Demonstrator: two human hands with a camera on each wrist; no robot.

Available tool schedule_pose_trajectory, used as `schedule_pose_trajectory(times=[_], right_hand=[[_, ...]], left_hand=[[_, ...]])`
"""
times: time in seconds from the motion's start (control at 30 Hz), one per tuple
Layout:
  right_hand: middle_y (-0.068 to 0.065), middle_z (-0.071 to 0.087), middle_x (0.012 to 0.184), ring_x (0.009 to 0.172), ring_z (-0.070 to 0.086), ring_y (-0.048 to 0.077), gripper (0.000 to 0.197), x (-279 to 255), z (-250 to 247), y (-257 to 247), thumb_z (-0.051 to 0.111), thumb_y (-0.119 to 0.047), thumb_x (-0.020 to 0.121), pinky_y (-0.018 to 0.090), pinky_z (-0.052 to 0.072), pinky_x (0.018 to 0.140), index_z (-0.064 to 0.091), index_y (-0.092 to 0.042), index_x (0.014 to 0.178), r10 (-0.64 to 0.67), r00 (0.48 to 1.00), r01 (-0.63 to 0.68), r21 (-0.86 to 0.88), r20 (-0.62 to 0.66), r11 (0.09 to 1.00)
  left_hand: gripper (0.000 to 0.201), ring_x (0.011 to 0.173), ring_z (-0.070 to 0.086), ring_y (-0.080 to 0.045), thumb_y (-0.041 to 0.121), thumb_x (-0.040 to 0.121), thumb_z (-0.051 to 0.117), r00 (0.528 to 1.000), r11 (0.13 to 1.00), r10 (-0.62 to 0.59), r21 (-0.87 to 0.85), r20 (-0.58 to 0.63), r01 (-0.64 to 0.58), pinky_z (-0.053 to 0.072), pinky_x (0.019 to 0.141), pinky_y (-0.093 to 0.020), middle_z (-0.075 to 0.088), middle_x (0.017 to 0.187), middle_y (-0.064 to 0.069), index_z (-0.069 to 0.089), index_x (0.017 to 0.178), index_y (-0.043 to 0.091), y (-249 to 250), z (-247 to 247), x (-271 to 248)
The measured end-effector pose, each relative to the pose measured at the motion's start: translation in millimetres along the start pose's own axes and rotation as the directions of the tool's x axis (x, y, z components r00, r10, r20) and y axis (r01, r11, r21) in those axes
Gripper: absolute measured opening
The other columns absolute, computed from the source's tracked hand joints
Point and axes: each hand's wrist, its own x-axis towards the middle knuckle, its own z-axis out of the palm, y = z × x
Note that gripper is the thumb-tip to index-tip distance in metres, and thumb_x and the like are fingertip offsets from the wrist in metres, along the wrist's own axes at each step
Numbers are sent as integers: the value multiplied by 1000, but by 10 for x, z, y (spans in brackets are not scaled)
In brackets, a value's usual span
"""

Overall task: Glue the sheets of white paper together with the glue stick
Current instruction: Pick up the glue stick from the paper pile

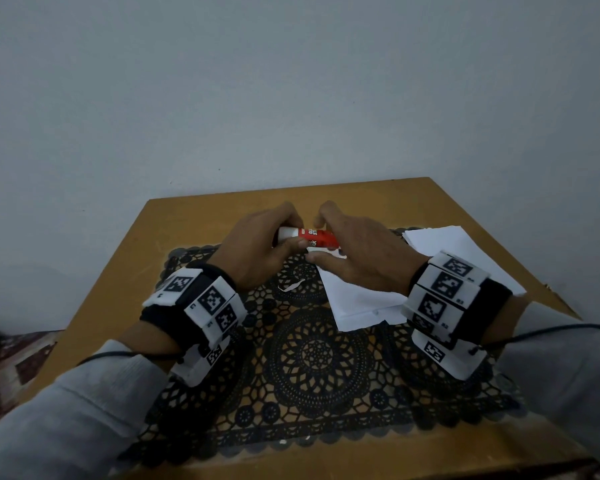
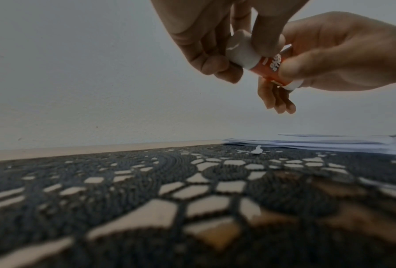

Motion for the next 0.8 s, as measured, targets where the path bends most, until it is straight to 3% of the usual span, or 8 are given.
schedule_pose_trajectory(times=[0.1,0.23,0.4,0.5,0.6,0.7,0.8], right_hand=[[-9,51,88,70,49,14,25,5,25,21,45,-35,100,28,32,61,48,-16,116,-35,999,34,27,28,999],[-7,47,81,65,43,15,17,18,19,42,55,-28,97,22,27,53,46,-15,101,-31,999,31,-4,5,999],[-7,44,79,64,41,16,32,16,-3,-37,64,-26,90,19,27,52,33,-20,94,-27,999,26,-47,-26,999],[-8,45,78,63,41,15,29,17,-9,-33,63,-28,90,23,26,51,35,-21,93,-39,996,30,-103,-85,994],[-4,49,81,67,45,18,21,6,4,-25,59,-28,92,28,32,57,42,-17,98,-52,997,45,-113,-63,993],[2,55,89,72,50,19,22,-8,27,-62,54,-26,94,31,38,61,46,-12,108,-58,998,58,-24,-3,998],[2,54,90,71,49,19,15,-7,42,-75,49,-21,96,31,36,61,48,-10,106,-51,999,51,31,17,998]], left_hand=[[17,74,55,-13,24,86,67,1000,1000,5,-15,-25,-5,44,62,-27,63,86,3,58,97,15,1,0,3],[19,71,57,-15,27,87,67,1000,1000,13,-18,9,-13,49,63,-35,66,84,2,62,102,17,14,16,6],[35,64,60,-14,46,90,42,1000,1000,-13,-6,-20,13,48,59,-36,67,73,2,66,97,22,86,16,24],[34,61,57,-14,43,93,39,999,1000,-24,-7,-35,24,45,58,-37,65,69,1,64,93,21,118,18,14],[32,58,55,-16,45,95,38,1000,1000,-23,-9,2,23,41,54,-35,62,66,0,58,96,19,112,29,6],[25,54,47,-10,38,98,41,994,997,-76,-25,80,79,31,49,-28,52,59,4,46,101,14,117,66,6],[25,56,48,-13,35,100,38,991,993,-93,-67,98,100,32,51,-25,54,62,1,42,103,10,119,79,3]])
